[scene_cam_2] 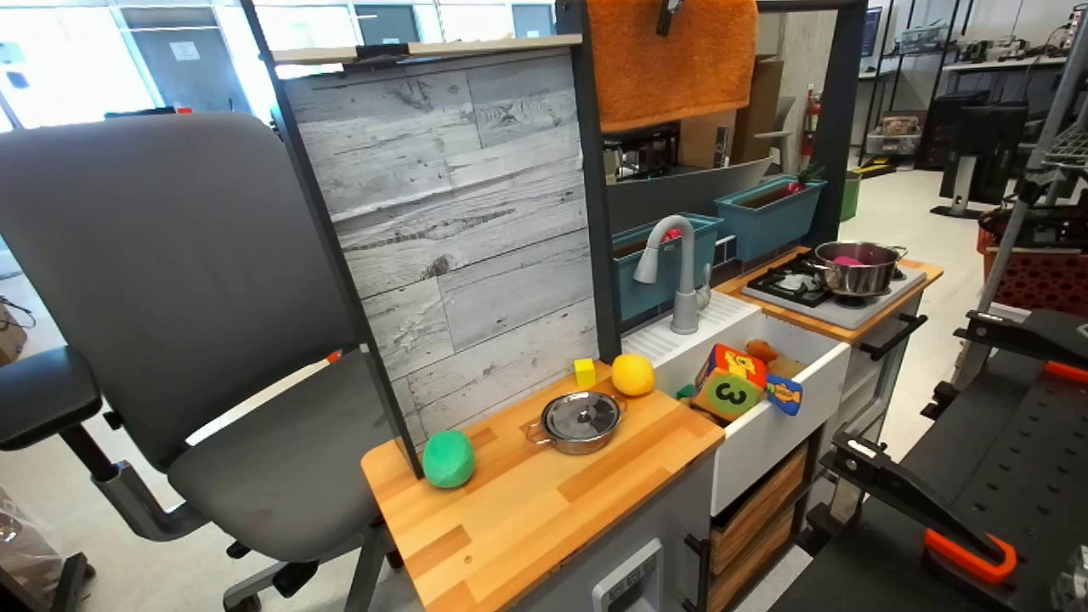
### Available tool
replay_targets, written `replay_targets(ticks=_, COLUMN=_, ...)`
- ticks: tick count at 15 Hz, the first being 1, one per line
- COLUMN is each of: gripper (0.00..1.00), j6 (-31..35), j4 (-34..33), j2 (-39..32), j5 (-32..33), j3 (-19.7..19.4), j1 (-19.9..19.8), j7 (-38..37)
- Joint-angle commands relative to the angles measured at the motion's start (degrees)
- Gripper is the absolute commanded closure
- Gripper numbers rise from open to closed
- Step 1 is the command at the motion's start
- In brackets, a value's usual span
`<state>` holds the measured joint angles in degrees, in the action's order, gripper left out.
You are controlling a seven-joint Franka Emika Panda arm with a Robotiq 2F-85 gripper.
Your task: Unhang the orange towel
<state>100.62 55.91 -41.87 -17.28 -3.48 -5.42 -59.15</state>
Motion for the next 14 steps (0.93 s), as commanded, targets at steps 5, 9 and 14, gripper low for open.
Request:
replay_targets(ticks=5, gripper=0.26, j6=-0.15, j4=1.29, j2=3.97, j5=0.02, j3=0.14, j1=0.45, j7=-0.15)
replay_targets(ticks=9, gripper=0.58, j6=-2.47, j4=-0.87, j2=2.26, j5=-0.57, j3=0.39, j1=-0.17, j7=-0.42)
replay_targets(ticks=14, gripper=0.91, j6=-1.63, j4=-0.70, j2=2.26, j5=-0.61, j3=0.47, j1=-0.24, j7=-0.98)
